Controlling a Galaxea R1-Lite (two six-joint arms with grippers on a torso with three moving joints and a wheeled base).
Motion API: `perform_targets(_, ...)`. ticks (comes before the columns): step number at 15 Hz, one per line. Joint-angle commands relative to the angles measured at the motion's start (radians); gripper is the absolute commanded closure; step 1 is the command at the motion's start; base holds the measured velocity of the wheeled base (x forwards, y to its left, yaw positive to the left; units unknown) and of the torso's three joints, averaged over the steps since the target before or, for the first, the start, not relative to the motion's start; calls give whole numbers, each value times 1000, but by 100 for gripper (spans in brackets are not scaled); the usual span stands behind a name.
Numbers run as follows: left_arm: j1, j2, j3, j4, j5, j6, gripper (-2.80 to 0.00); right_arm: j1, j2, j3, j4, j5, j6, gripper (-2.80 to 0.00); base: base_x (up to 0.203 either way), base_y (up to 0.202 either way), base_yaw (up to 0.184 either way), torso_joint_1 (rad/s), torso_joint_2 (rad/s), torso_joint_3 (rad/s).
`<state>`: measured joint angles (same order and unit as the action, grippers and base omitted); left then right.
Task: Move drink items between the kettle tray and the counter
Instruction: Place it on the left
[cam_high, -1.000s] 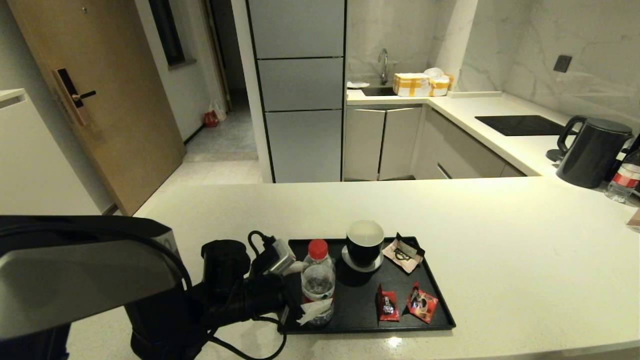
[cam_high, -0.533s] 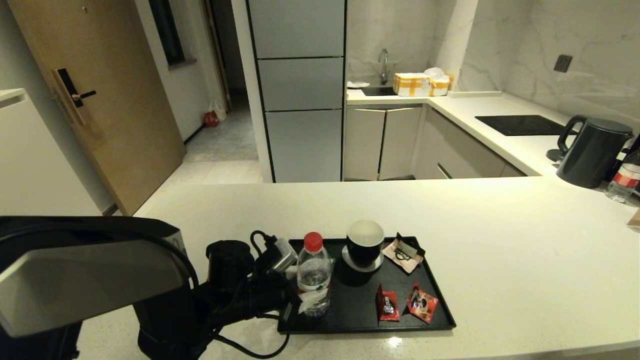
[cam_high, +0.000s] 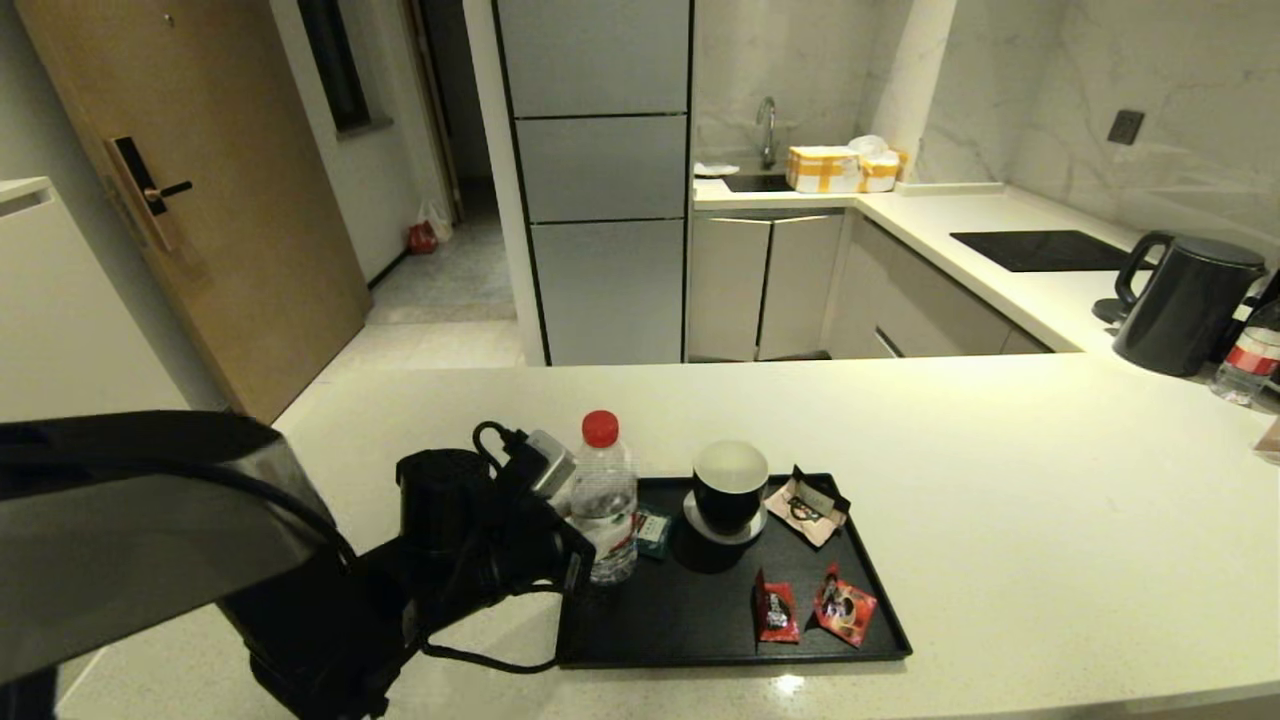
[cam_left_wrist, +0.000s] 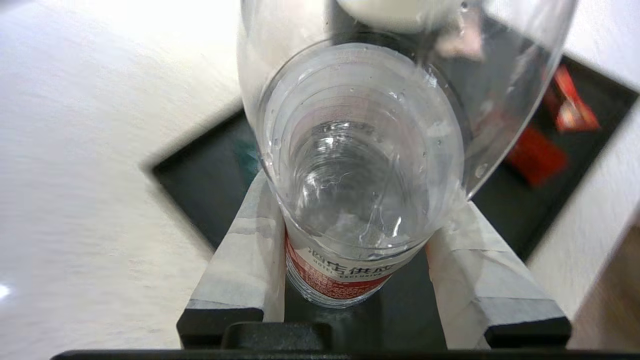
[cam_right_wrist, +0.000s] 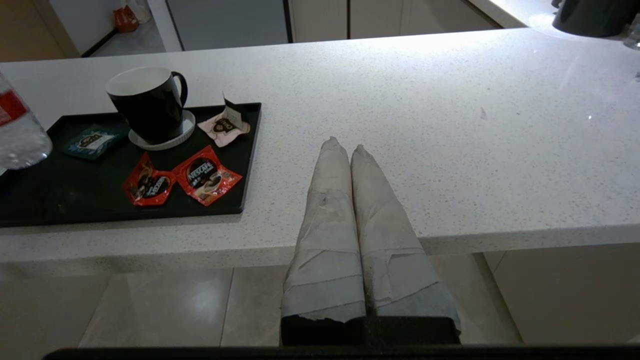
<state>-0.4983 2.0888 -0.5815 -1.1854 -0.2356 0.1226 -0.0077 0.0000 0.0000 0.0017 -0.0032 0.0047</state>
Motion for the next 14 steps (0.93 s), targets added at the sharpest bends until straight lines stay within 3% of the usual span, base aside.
perform_targets(1, 4, -138, -80, 212, 96, -8, 0, 0, 0, 3, 0, 0, 0, 0, 0, 0, 0, 0, 0, 0)
perform_targets(3, 51, -191, -151, 342, 217, -38, 0, 2, 0, 2, 0, 0, 0, 0, 0, 0, 0, 0, 0, 0)
perform_targets(5, 132, -188, -153, 354, 331, -65, 0, 0, 0, 2, 0, 0, 0, 0, 0, 0, 0, 0, 0, 0)
perform_targets(9, 209, -153, -56, 324, 390, -101, 0, 1, 0, 2, 0, 0, 0, 0, 0, 0, 0, 0, 0, 0)
perform_targets(14, 217, 27, 181, -48, 375, -100, 0, 1, 0, 2, 0, 0, 0, 0, 0, 0, 0, 0, 0, 0)
